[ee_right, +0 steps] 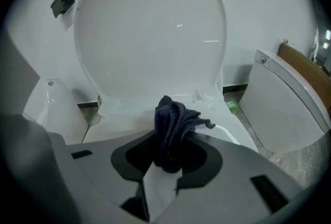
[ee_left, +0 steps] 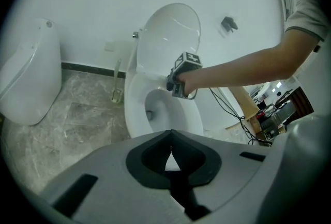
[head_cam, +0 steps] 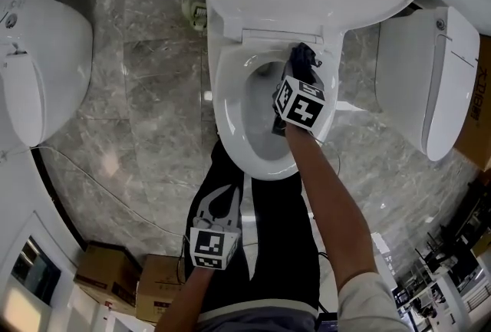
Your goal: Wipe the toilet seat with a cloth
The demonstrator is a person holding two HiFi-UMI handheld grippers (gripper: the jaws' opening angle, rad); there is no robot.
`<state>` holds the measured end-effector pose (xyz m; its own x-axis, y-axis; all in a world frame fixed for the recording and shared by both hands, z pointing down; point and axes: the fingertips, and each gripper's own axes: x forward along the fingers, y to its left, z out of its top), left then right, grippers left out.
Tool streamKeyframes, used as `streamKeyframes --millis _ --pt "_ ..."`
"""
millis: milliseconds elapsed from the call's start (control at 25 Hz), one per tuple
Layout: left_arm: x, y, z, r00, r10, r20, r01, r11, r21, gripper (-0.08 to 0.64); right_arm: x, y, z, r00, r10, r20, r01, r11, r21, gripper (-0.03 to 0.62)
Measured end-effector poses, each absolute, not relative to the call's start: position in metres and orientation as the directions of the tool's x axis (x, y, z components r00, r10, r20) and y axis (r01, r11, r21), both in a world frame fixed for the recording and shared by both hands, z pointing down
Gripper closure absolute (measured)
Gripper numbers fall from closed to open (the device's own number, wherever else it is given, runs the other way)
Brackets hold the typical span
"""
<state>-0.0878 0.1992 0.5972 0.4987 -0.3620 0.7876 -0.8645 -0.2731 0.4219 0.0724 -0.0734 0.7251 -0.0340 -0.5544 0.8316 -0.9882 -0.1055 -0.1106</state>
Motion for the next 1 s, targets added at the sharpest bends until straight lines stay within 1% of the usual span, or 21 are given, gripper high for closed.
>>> streamKeyframes --millis 160,320,520,920,1000 --pt "-0.081 0.198 0.594 0.523 -0.351 0.777 -0.847 -0.313 0.429 0.552 0.053 -0.075 0.725 -0.071 -0.566 0.821 -0.99 -0.061 -0.128 0.49" --pt "-0.082 0.197 0.595 0.559 -0.336 0.758 -0.826 -0.306 0.473 0.552 0.019 -0.073 0.726 -0.148 -0.54 0.829 -0.989 0.065 -0.135 0.491" --pt "-0.096 0.197 0.599 0.517 -0.343 0.784 -0.855 -0.26 0.45 0.552 -0.017 -0.067 0.724 -0.242 -0.517 0.821 -0.968 0.187 -0.167 0.49" --pt "-0.126 0.195 0.6 0.474 -0.372 0.798 -0.881 -0.21 0.425 0.552 -0.054 -0.043 0.723 -0.345 -0.468 0.814 -0.903 0.403 -0.151 0.489" --pt "-0.132 0.195 0.599 0.465 -0.375 0.802 -0.885 -0.221 0.41 0.552 -0.062 -0.037 0.722 -0.363 -0.454 0.814 -0.885 0.441 -0.149 0.491"
